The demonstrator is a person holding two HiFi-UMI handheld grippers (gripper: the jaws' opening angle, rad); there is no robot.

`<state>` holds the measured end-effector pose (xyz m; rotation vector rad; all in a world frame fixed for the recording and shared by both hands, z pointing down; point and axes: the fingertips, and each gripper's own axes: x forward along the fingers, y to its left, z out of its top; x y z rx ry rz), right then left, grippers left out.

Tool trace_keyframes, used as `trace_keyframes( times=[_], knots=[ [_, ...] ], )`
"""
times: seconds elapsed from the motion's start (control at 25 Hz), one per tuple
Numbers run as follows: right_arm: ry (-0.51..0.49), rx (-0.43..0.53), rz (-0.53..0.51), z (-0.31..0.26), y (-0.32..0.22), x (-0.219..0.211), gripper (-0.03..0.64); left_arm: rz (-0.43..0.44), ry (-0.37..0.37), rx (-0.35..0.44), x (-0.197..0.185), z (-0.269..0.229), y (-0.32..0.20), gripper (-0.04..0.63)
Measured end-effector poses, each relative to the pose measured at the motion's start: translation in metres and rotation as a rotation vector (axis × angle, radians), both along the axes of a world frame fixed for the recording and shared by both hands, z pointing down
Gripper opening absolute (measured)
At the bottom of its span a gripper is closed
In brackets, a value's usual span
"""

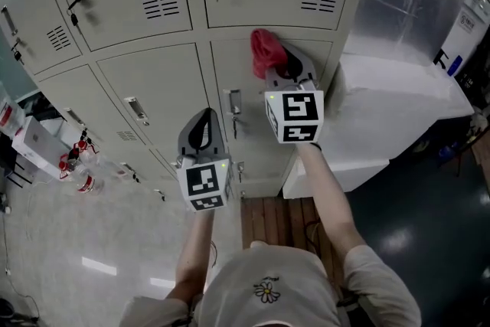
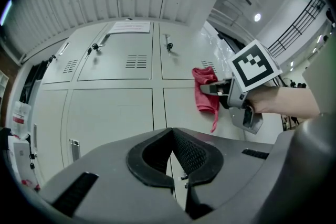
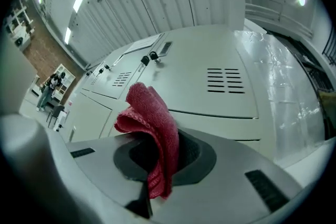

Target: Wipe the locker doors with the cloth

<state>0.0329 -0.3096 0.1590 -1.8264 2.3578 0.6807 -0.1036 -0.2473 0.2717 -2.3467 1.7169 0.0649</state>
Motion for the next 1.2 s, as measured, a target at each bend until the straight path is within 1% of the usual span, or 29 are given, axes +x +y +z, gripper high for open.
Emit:
trace_keyframes(
  times=[0.28, 0.48, 0.6, 0.8, 1.04, 1.12, 1.2],
  knots=[
    [-0.002, -0.006, 0.157, 0.005, 0.005, 0.071, 0.039, -0.001, 0.003, -0.003, 0.001, 0.000, -0.007, 0.017],
    [-0.037, -0.028, 0.294, 0.007, 0.010, 0.127, 0.038, 0.002, 0.013, -0.007, 0.001, -0.001, -0.010, 0.017],
    [-0.060, -0.034, 0.338, 0.007, 0.012, 0.150, 0.040, 0.013, 0.000, -0.003, 0.005, 0.000, -0.013, 0.017],
    [-0.088, -0.035, 0.362, 0.009, 0.014, 0.168, 0.038, 0.028, -0.020, 0.003, 0.012, 0.000, -0.015, 0.017],
    [-0.100, -0.040, 0.369, 0.009, 0.014, 0.170, 0.038, 0.026, -0.020, 0.003, 0.011, -0.002, -0.015, 0.017],
    [-0.103, -0.044, 0.355, 0.007, 0.018, 0.165, 0.039, 0.024, -0.021, 0.006, 0.010, -0.003, -0.014, 0.017],
    [-0.111, -0.025, 0.306, 0.002, 0.027, 0.152, 0.038, 0.015, -0.023, -0.003, 0.006, -0.002, -0.013, 0.017]
  ],
)
